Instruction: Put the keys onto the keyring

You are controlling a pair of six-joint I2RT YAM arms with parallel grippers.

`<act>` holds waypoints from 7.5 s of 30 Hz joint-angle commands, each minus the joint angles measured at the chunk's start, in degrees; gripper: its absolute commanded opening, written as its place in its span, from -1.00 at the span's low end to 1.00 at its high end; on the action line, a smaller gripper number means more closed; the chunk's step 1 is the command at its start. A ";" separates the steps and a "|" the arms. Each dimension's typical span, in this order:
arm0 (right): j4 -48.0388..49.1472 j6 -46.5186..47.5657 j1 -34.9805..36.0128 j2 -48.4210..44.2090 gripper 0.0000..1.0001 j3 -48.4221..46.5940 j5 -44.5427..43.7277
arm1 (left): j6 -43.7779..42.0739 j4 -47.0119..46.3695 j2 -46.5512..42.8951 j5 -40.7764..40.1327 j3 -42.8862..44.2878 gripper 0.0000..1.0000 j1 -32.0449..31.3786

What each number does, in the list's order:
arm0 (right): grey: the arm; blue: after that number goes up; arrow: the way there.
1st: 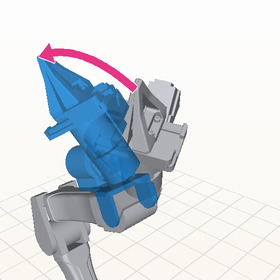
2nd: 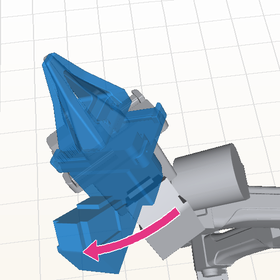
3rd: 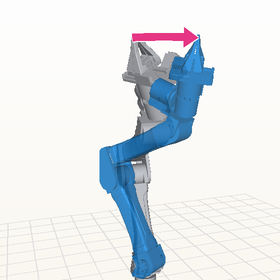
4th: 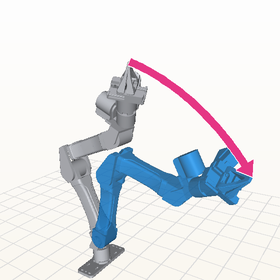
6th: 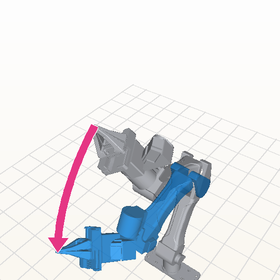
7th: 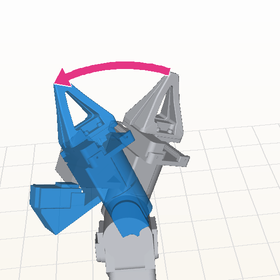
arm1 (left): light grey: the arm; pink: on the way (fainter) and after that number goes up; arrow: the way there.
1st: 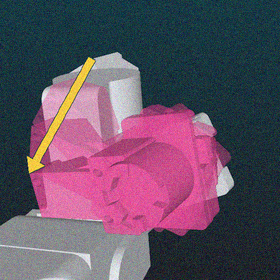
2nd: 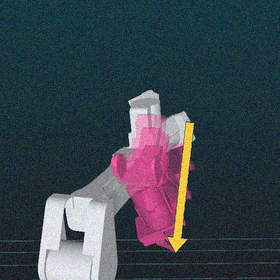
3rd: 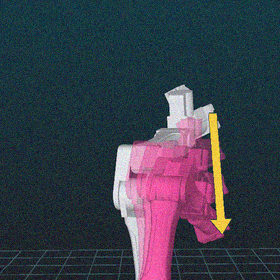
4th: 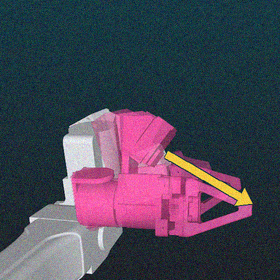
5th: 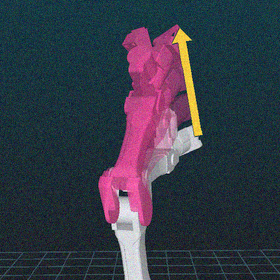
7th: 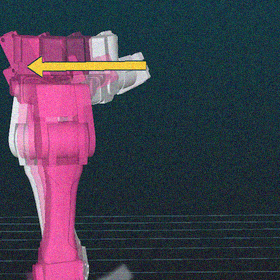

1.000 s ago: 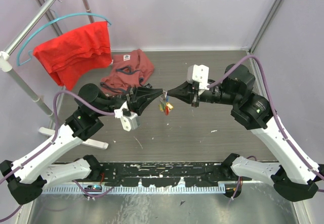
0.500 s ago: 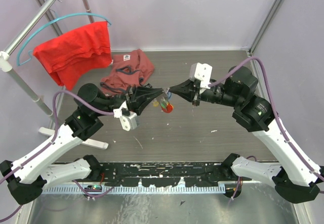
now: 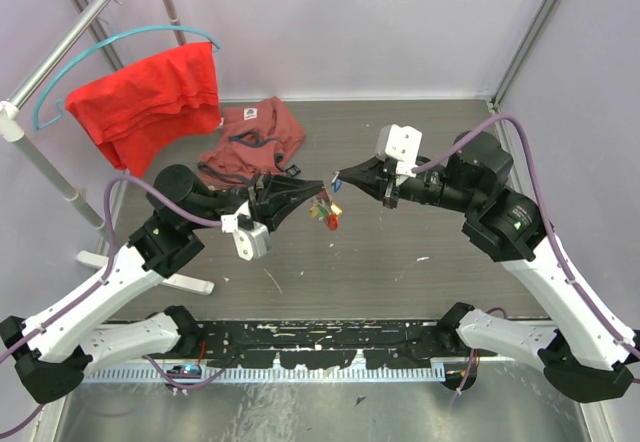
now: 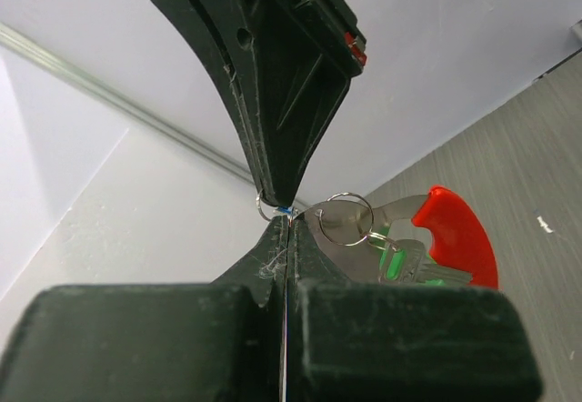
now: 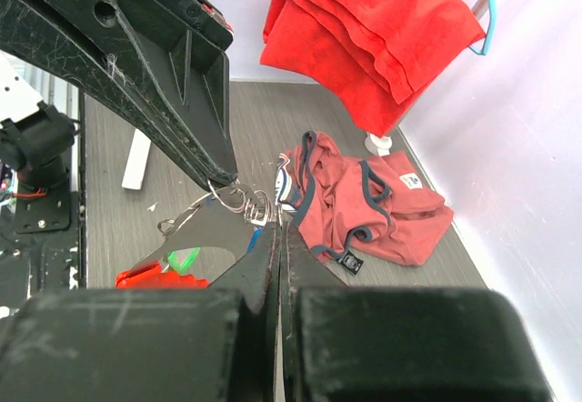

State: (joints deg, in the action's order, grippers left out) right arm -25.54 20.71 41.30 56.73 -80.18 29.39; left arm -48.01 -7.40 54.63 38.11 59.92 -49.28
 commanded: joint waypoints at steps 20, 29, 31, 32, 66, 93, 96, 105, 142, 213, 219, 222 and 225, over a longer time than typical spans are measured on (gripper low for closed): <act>12.34 0.18 0.05 -6.63 -0.99 4.10 0.68 | 1.43 -6.45 -6.04 18.30 2.34 -1.00 0.01; 14.94 4.47 0.06 -7.74 -0.98 6.88 2.64 | 1.28 -6.84 -6.24 21.31 3.22 -1.00 0.03; 15.08 5.37 0.05 -8.06 -0.99 7.25 2.77 | 1.01 -6.84 -5.96 21.83 3.29 -1.00 0.03; 15.08 5.84 0.08 -8.18 -0.98 7.42 2.96 | 0.87 -6.84 -5.81 22.06 3.35 -1.00 -0.02; 15.30 16.47 0.10 -10.16 -0.99 10.75 5.37 | -27.71 26.82 -4.12 17.09 13.54 -1.00 -0.03; -2.93 -7.42 -0.03 5.01 -0.99 5.80 -12.58 | -34.95 33.46 -4.77 1.11 13.26 -1.00 -3.55; -2.05 -13.30 -0.04 6.31 -0.99 9.86 -12.55 | -34.44 32.63 -4.99 1.38 12.80 -1.00 -3.55; -0.50 -24.84 -0.32 11.86 -0.98 20.03 -17.06 | -31.29 27.99 -6.62 3.31 10.74 -1.00 -3.55; 11.97 -12.66 -6.13 -6.87 -0.22 20.14 -19.56 | -13.26 13.70 -8.98 4.43 3.51 -1.00 -3.55; 30.03 11.91 1.09 -4.27 -0.73 15.46 28.49 | -12.85 13.14 -3.41 9.20 6.35 -1.00 -3.55; 29.30 12.80 1.30 -3.91 -0.65 15.13 26.68 | -12.60 13.03 -3.64 9.67 6.35 -1.00 -3.58; 29.24 12.91 1.40 -3.75 -0.50 14.98 26.68 | -12.56 12.96 -3.64 9.70 6.28 -1.00 -3.55; 29.32 13.03 1.52 -3.48 -0.54 14.98 26.56 | -12.50 12.85 -3.57 9.87 6.25 -1.00 -3.55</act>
State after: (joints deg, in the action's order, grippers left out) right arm 2.57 32.93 42.35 52.58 -62.76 57.60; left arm -60.80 7.60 51.44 46.06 64.10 -52.64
